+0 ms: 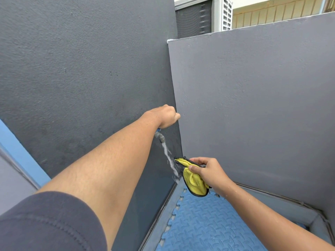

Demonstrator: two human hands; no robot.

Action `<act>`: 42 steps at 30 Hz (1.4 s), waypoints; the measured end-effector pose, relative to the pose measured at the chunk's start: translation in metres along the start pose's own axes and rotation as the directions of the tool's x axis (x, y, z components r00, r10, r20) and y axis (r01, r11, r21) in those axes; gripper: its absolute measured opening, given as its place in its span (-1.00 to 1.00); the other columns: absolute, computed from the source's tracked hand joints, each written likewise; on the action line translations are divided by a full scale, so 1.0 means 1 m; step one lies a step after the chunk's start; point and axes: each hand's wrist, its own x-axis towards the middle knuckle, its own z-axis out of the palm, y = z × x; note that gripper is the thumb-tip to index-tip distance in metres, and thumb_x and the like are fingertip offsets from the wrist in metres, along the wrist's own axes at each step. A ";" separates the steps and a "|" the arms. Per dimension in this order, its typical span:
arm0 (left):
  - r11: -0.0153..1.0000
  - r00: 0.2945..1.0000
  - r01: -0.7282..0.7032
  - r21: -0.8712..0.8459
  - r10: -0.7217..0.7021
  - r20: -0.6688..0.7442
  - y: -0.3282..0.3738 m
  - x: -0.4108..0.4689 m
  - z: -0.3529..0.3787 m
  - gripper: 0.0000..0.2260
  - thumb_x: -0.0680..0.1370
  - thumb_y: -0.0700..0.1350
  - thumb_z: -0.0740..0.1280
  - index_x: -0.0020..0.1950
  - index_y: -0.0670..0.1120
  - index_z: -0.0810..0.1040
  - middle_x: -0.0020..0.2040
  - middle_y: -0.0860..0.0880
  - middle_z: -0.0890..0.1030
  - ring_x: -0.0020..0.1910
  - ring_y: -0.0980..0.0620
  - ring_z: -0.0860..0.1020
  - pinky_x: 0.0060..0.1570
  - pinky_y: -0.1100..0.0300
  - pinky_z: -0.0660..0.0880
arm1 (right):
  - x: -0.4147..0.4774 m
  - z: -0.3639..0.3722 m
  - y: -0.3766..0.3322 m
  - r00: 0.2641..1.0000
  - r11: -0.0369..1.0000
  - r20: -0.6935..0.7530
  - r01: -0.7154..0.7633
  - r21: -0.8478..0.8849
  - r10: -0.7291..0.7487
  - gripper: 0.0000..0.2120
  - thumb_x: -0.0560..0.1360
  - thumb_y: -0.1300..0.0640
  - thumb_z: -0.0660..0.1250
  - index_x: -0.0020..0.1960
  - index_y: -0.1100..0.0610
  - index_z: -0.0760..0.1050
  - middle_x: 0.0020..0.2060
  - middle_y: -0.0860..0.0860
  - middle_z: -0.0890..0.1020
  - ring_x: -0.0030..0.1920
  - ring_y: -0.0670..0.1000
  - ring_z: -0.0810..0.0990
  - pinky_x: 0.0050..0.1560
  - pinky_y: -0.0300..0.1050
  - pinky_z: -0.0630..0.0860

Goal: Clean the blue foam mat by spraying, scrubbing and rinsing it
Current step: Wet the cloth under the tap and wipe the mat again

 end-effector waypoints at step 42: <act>0.869 0.748 -0.495 0.016 0.435 -0.502 0.024 -0.091 0.162 -0.82 0.59 -0.01 0.30 -0.11 -0.09 0.43 -0.27 0.08 0.37 -0.41 -0.11 0.33 -0.42 0.11 0.30 | 0.010 0.021 0.149 0.975 0.972 -0.067 -0.216 -0.092 0.211 -0.74 0.52 0.13 0.47 0.20 0.06 0.59 0.03 -0.02 0.62 -0.08 -0.04 0.61 -0.16 -0.23 0.46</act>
